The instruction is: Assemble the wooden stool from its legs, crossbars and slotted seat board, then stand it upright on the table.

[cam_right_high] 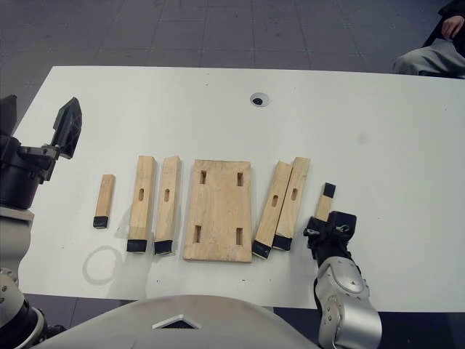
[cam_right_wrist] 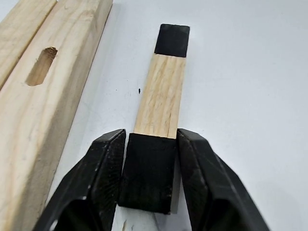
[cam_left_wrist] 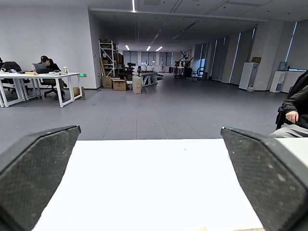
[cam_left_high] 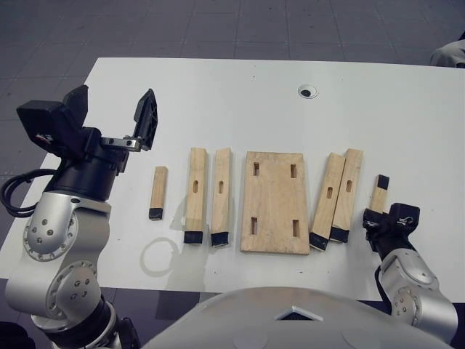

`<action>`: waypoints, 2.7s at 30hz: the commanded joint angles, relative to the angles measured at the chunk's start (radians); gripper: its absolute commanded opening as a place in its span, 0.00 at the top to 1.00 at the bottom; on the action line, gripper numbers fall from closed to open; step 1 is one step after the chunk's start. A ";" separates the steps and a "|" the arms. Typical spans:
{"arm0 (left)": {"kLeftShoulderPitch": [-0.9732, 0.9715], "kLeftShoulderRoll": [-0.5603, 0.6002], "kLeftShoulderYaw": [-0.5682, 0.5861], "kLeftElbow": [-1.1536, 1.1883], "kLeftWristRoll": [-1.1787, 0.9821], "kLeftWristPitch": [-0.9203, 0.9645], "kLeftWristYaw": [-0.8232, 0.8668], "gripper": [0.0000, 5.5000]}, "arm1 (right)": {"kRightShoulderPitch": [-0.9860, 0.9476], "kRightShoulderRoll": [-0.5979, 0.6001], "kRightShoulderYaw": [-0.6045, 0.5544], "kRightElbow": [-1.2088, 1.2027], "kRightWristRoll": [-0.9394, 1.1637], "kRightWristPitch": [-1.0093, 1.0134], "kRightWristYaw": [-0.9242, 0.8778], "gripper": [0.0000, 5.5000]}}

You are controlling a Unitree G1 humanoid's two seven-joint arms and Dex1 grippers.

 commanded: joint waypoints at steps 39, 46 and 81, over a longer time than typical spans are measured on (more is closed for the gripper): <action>-0.130 -0.022 -0.407 0.262 -0.573 0.114 -0.175 0.00 | -0.177 -0.260 0.398 -0.268 -0.046 -0.431 0.162 0.77; -0.138 -0.081 -0.477 0.302 -0.517 0.061 -0.115 0.00 | -0.138 -0.237 0.541 -0.267 -0.030 -0.456 0.172 0.77; -0.175 -0.076 -0.495 0.295 -0.640 0.023 -0.010 0.41 | -0.083 -0.236 0.684 -0.192 -0.089 -0.510 0.137 0.77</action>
